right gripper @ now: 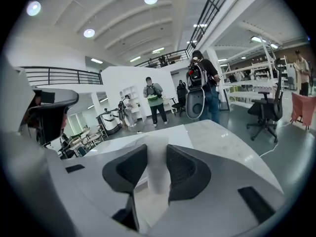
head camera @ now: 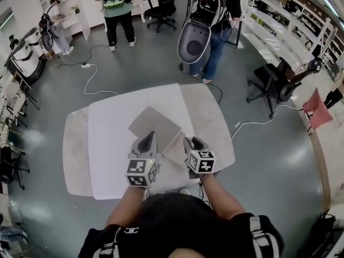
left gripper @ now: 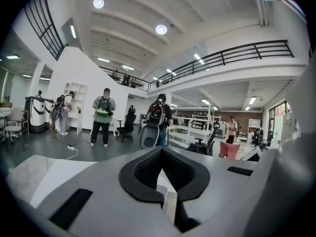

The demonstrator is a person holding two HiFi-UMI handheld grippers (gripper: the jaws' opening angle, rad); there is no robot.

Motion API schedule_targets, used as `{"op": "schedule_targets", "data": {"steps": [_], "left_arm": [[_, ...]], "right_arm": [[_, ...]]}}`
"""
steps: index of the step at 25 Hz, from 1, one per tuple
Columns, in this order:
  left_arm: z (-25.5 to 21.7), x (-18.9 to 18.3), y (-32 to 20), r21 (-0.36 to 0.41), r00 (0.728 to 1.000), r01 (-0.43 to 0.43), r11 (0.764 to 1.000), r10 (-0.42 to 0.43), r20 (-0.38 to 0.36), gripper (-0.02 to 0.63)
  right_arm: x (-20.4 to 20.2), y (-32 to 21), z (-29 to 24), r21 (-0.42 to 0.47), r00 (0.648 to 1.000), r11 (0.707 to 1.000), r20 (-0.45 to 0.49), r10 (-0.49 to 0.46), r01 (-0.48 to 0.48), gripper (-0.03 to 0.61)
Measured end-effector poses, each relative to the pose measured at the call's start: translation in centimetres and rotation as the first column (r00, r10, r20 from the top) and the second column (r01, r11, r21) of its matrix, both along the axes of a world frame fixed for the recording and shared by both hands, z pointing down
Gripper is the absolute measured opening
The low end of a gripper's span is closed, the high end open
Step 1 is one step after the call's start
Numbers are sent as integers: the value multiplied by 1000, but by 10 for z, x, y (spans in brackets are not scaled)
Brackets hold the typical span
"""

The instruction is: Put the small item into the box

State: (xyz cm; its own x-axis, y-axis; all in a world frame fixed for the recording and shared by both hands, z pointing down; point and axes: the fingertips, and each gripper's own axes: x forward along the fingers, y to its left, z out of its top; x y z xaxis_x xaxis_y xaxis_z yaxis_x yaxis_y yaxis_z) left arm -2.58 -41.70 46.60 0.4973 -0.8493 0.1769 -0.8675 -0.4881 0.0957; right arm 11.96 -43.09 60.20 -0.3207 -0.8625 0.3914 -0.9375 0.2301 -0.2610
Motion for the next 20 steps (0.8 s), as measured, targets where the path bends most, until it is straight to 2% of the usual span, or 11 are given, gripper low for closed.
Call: {"op": "schedule_targets", "data": {"steps": [4,12,15,20], "left_arm": [[3,-12,-2,-8,1000,17,1000,-17,-4,5],[10,-31,-6,-29,999,38,999,-38,-4,5],[11,-37,-10,-32,999,47,998,-47,-5,5],[15,-46,-12,-41,998,66,997,-66,-5,5]], "right_arm": [[3,-10,26,-104,993,994,105,56,-45,118],[4,-19,73,-309,940,941,259,221,-136,118],[3,-24,85,-363,922,919,282,266,-155,118],[4,-26,108,-444,917,878,246,313,-180,118]]}}
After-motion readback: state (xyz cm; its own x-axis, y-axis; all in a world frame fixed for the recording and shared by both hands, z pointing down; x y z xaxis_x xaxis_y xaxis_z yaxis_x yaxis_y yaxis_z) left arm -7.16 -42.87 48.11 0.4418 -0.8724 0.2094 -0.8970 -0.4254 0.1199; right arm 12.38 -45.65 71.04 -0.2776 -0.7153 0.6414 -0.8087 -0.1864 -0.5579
